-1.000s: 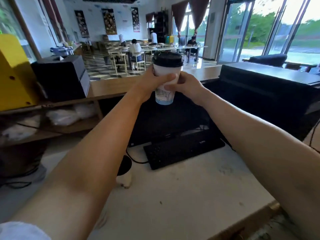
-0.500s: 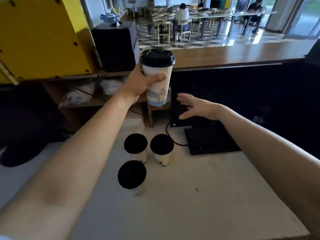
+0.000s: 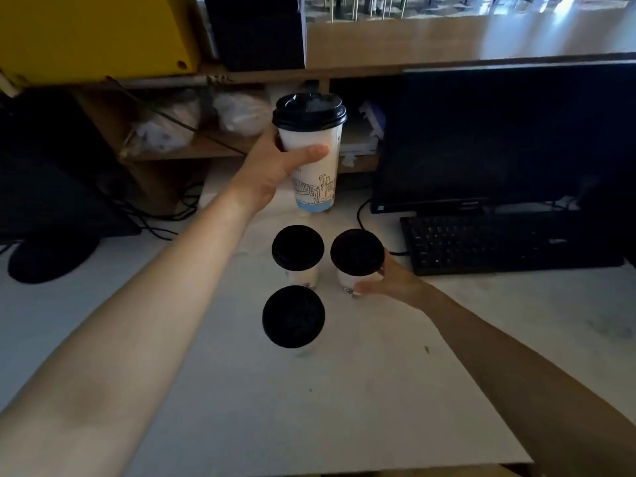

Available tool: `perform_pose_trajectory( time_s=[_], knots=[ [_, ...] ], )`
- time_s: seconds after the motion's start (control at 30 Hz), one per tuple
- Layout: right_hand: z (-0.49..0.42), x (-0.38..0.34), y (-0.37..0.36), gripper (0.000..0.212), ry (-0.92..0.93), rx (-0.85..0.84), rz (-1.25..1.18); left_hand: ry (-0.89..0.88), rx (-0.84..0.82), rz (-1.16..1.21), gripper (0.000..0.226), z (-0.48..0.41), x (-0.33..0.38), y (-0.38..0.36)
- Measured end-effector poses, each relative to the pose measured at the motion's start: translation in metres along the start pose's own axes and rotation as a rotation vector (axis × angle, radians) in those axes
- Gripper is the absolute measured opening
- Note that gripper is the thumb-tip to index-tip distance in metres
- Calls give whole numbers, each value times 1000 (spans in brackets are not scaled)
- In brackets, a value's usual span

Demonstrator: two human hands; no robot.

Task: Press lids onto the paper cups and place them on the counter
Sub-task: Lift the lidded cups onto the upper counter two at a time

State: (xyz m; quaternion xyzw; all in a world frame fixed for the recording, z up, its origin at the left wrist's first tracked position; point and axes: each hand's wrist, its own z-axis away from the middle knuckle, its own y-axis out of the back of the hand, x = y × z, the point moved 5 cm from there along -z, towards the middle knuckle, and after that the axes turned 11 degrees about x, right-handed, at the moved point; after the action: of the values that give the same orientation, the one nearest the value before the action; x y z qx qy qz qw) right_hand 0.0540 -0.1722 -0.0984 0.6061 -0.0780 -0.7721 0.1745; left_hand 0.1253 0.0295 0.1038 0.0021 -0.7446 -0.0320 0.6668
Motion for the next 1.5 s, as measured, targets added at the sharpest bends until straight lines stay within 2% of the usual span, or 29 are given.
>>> perform_pose_trajectory(
  time_s=[0.17,0.33,0.43,0.6,0.7,0.77,0.83,0.9,0.97,1.07,1.17,1.27,1.5],
  knots=[
    [-6,-2,-15,98,18,78,-112,-8,-41,22,52,0,-5,12],
    [1,-22,-2,95,-48,191,-210,4,-58,-16,59,-8,5,26],
    [5,-60,21,85,-22,208,-210,7,-53,-10,54,-17,23,30],
    [14,-141,72,77,110,311,-250,-45,-133,-8,74,-30,65,21],
    [13,-190,102,83,210,378,-302,-52,-143,18,87,-37,86,11],
    [10,-221,119,75,267,396,-316,-30,-152,72,73,-44,95,0],
    [3,-247,138,70,301,400,-325,-18,-139,108,58,-53,104,-12],
    [-6,-271,159,79,315,426,-286,-55,-81,70,52,-66,114,-21],
    [-16,-290,178,82,331,447,-226,-86,-13,41,59,-83,123,-28],
    [-35,-306,207,73,346,501,-212,-98,51,50,78,-108,130,-41],
    [-60,-308,228,67,351,549,-231,-105,107,61,82,-129,130,-58],
    [-86,-300,241,68,328,588,-211,-132,150,36,100,-152,123,-72],
    [-126,-286,256,72,310,625,-196,-159,270,13,102,-184,107,-82]
  ],
)
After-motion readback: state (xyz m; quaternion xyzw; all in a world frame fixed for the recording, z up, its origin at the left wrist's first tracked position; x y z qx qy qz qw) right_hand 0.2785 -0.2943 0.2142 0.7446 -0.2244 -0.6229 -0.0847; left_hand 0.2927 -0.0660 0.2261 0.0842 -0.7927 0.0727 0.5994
